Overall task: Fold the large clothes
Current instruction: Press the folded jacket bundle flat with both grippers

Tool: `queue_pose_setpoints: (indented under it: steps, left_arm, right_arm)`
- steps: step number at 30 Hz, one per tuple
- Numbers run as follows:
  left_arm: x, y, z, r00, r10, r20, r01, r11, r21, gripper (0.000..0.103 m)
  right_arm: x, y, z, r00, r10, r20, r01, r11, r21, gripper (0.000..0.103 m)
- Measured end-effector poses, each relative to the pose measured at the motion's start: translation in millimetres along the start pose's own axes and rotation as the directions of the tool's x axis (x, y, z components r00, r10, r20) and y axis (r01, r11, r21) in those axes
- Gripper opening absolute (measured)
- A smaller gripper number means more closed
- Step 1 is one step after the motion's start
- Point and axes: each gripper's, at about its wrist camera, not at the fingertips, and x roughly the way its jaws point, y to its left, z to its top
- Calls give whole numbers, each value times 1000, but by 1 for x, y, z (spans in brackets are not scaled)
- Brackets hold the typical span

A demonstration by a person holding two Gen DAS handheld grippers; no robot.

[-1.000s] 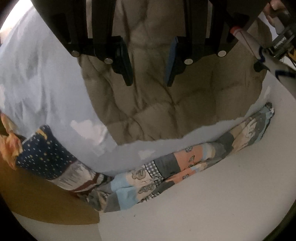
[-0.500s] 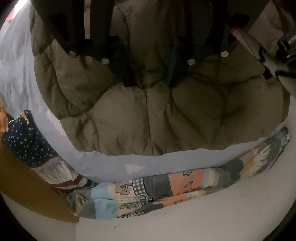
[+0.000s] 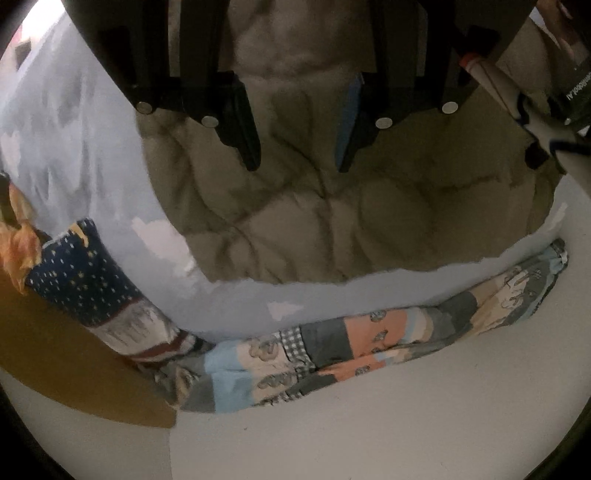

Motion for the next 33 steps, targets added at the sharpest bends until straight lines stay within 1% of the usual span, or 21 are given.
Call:
queue_pose_setpoints:
  steps: [3,5,8,11,14,19,33]
  left_arm:
    - [2,-2,-5,1000,4,-5,-4,1000,13,81]
    - [7,-4,-7,1000,20,-8,-20,999,26,81]
    - [13,-7,-10,999,31,-25,-30,999,37,81]
    - [16,-10,-13,999,45,-20,-44,998,54,81]
    - [19,-13,-14,998,55,-26,-53,996,68,81]
    - [23,-13,-15,998,52,-41,-49,997,57,81]
    - [25,-18,-21,997,77,-27,-75,994,79,81]
  right_arm:
    - [3,-11,-5,999,1,-39,-1,1000,17,45]
    - [8,-16,-4,998,0,-62,1,1000,29,45]
    - [18,-16,-6,995,9,-100,-5,999,40,45]
    - [25,-14,-6,993,12,-117,-7,999,46,46]
    - [29,-14,-6,992,11,-125,-6,999,46,47]
    - [32,-13,-7,991,14,-135,-8,999,46,48]
    - [35,-10,-10,990,-2,-141,4,1000,13,50]
